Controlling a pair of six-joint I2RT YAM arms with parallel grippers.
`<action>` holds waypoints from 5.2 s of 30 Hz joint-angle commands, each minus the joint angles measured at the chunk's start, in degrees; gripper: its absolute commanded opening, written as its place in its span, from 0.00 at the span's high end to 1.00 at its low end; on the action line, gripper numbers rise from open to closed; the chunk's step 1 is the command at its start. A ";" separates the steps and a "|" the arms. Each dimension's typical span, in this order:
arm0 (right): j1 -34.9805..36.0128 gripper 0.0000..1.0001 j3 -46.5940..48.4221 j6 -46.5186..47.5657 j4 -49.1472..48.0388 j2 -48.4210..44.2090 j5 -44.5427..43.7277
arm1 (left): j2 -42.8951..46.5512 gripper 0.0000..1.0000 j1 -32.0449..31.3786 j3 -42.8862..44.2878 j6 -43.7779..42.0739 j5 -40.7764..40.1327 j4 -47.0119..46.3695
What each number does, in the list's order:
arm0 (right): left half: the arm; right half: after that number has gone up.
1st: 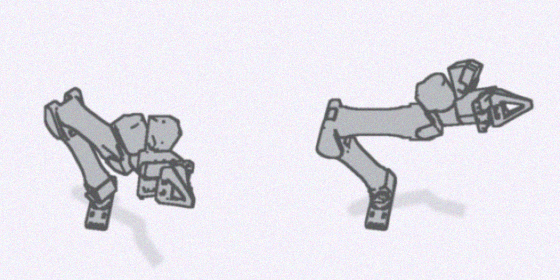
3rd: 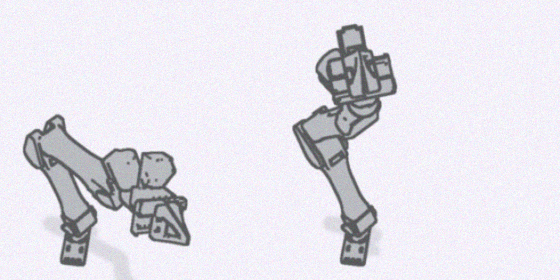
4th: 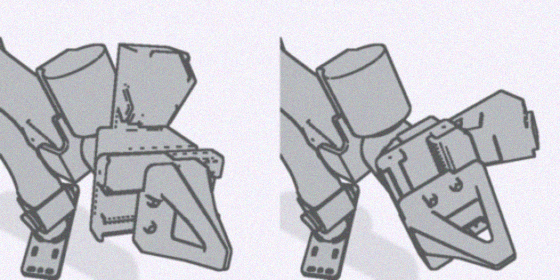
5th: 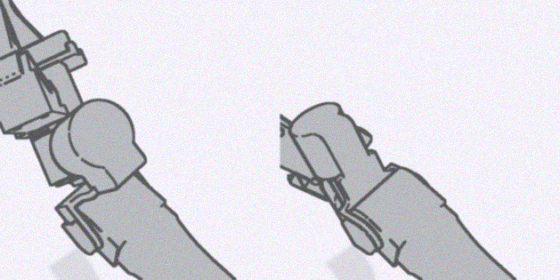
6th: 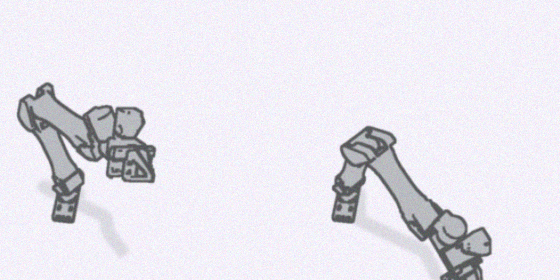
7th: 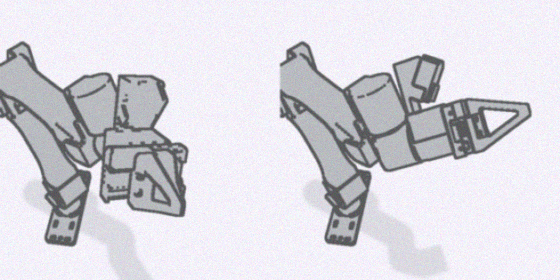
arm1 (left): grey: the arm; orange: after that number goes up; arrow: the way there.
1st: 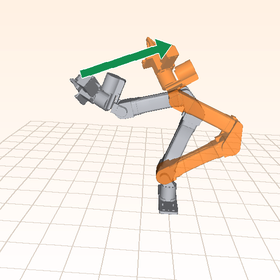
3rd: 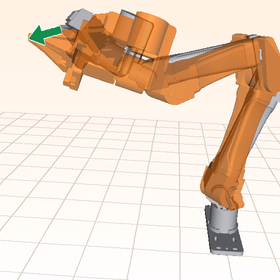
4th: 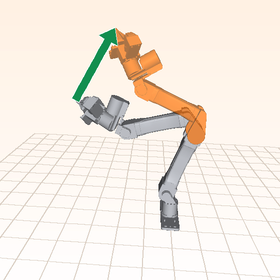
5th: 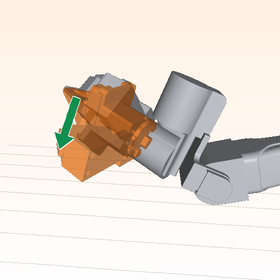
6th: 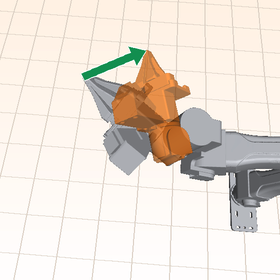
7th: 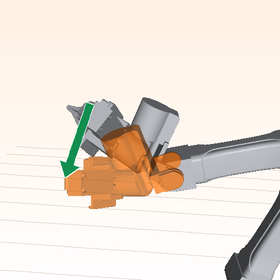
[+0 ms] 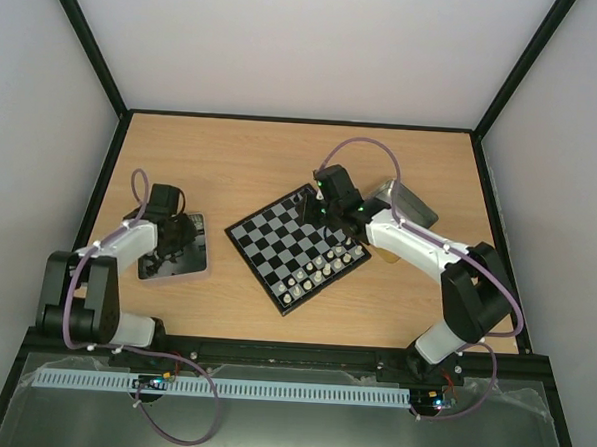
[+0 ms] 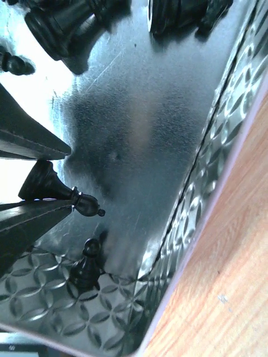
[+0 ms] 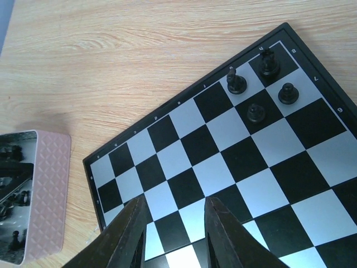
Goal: Set up the chess pieces on the board
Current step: Pick up the chess piece from the storage box, then place the chess piece on the chessboard, then pick up the chess piece from the storage box.
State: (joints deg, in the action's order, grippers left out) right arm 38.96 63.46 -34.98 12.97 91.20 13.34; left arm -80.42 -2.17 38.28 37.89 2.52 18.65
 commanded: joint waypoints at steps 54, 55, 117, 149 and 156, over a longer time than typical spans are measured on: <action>3.83 0.87 -4.40 -18.32 -28.88 -3.14 28.64 | 20.95 0.85 -19.27 2.92 -1.21 33.74 -21.10; 3.82 0.87 -4.27 -18.31 -28.83 -3.08 28.52 | 20.89 0.85 -19.27 3.03 -1.38 33.84 -20.77; 5.16 0.91 16.57 11.37 -5.94 27.66 -23.64 | 18.65 0.30 -10.31 2.04 3.33 5.91 2.68; 4.90 0.66 4.02 0.50 -6.34 2.99 -12.73 | 17.86 0.61 -2.88 -3.49 5.40 3.50 1.49; 4.98 0.67 -1.57 -3.34 -7.94 -1.15 -9.79 | 15.89 0.61 -0.30 -9.96 10.60 10.32 -6.48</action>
State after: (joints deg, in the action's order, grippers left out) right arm 43.90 63.64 -34.94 6.92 93.10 1.69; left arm -64.34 -4.12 32.45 44.60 8.43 17.89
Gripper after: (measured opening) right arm 0.337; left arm 0.386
